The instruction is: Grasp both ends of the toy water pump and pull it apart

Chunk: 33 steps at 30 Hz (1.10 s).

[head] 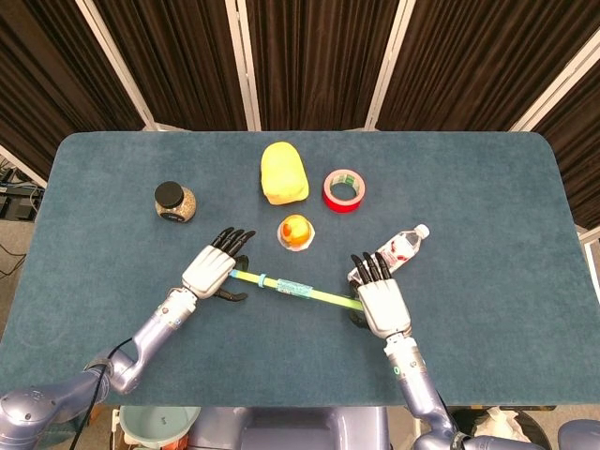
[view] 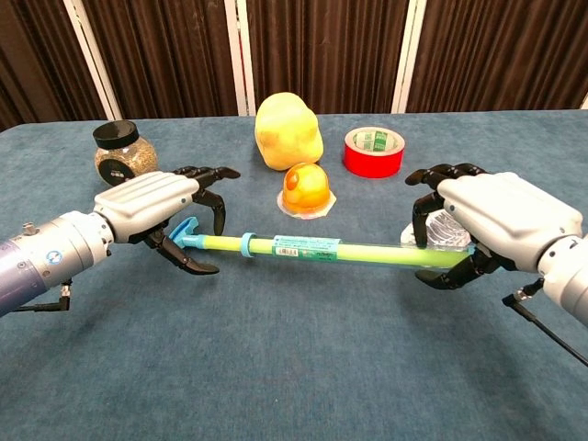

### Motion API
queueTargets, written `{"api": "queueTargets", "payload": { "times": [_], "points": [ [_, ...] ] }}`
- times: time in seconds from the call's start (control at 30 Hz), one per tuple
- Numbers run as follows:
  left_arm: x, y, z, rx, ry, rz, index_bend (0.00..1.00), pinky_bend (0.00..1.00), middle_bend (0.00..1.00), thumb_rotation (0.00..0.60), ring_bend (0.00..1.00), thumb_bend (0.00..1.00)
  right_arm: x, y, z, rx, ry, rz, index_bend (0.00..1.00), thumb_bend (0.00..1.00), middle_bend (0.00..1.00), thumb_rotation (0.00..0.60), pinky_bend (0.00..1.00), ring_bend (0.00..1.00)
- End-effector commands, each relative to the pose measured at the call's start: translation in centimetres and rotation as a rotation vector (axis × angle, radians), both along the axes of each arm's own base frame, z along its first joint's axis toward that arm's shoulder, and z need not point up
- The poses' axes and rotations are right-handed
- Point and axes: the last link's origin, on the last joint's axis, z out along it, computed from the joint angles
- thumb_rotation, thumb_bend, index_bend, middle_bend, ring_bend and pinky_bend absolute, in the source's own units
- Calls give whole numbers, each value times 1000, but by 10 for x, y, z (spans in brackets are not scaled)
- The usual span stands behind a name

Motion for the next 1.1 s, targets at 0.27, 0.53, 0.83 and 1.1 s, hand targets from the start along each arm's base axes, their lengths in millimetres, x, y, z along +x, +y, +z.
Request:
{"api": "queueTargets", "payload": {
  "times": [0.27, 0.53, 0.83, 1.1],
  "points": [
    [2, 11, -13, 10, 64, 9, 473, 0, 0, 600, 0, 250, -1, 0, 7, -16, -4, 5, 680, 375, 114, 600, 0, 25],
    [7, 10, -11, 52, 15, -26, 660, 0, 58, 600, 0, 566, -4, -3, 13, -30, -4, -3, 681, 375, 114, 600, 0, 26],
    [7, 7, 10, 110, -66, -69, 696, 0, 76, 600, 0, 683, -6, -4, 25, -66, 4, -2, 755, 411, 156, 600, 0, 51],
    [-1, 4, 26, 160, -54, -92, 706, 0, 77, 600, 0, 701, -18, -6, 35, -102, 16, -38, 822, 414, 204, 600, 0, 81]
  ]
}}
